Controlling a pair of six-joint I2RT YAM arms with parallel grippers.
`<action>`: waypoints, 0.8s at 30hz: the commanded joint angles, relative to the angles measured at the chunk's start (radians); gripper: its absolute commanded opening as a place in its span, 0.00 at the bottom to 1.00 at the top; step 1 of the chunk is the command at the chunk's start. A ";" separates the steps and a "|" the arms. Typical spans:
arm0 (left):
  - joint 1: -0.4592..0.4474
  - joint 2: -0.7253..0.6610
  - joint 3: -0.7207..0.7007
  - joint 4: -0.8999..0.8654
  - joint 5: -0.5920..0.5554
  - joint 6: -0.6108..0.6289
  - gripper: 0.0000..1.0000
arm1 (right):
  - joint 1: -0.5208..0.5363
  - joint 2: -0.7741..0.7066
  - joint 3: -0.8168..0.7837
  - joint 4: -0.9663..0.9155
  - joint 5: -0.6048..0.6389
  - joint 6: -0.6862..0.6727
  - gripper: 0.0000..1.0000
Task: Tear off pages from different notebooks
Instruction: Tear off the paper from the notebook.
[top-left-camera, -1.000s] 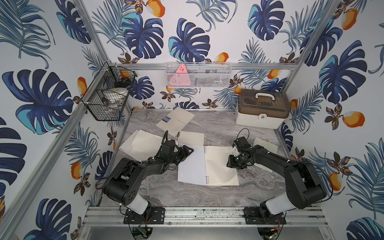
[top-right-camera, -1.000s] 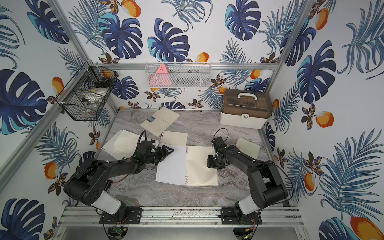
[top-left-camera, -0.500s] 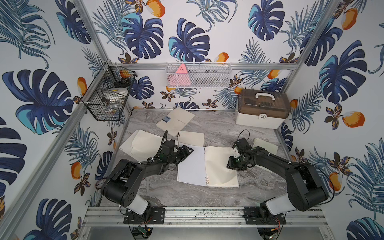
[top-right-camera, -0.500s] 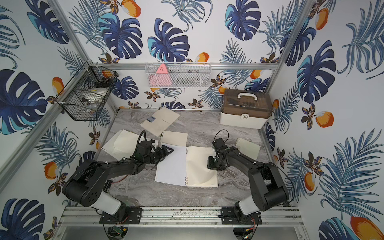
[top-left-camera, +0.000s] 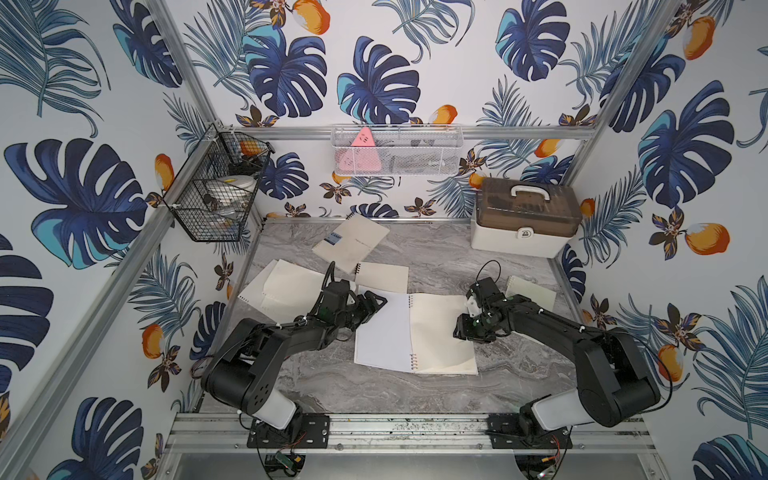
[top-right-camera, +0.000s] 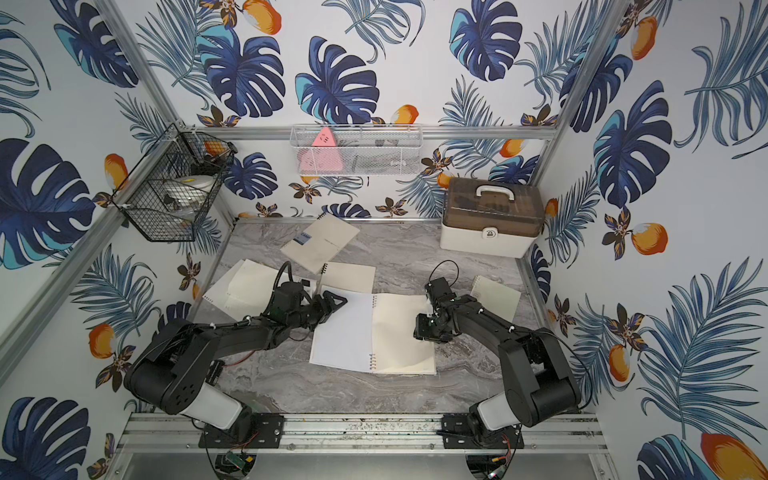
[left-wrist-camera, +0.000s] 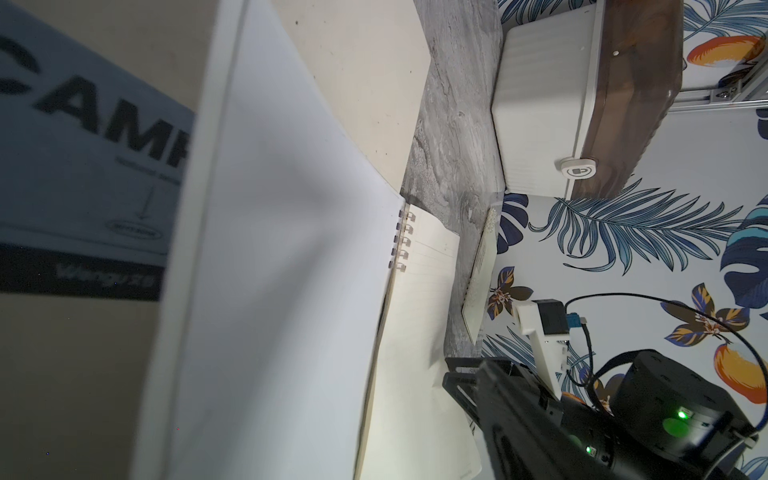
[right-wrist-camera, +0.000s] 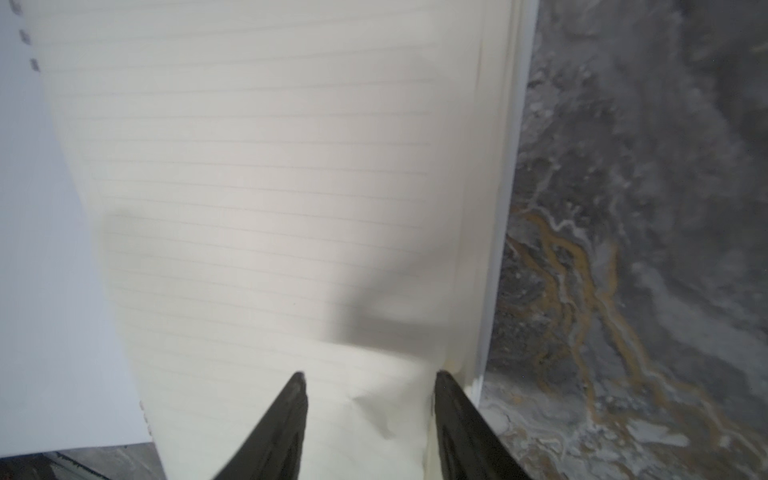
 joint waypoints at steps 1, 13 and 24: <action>0.003 -0.006 -0.002 0.025 0.009 -0.007 0.80 | 0.002 -0.007 0.013 -0.020 -0.006 -0.008 0.52; 0.003 0.010 -0.003 0.040 0.015 -0.012 0.80 | 0.004 0.004 0.020 -0.028 -0.032 -0.021 0.52; 0.002 0.014 -0.004 0.049 0.016 -0.016 0.80 | 0.083 0.074 0.087 -0.136 0.111 -0.023 0.52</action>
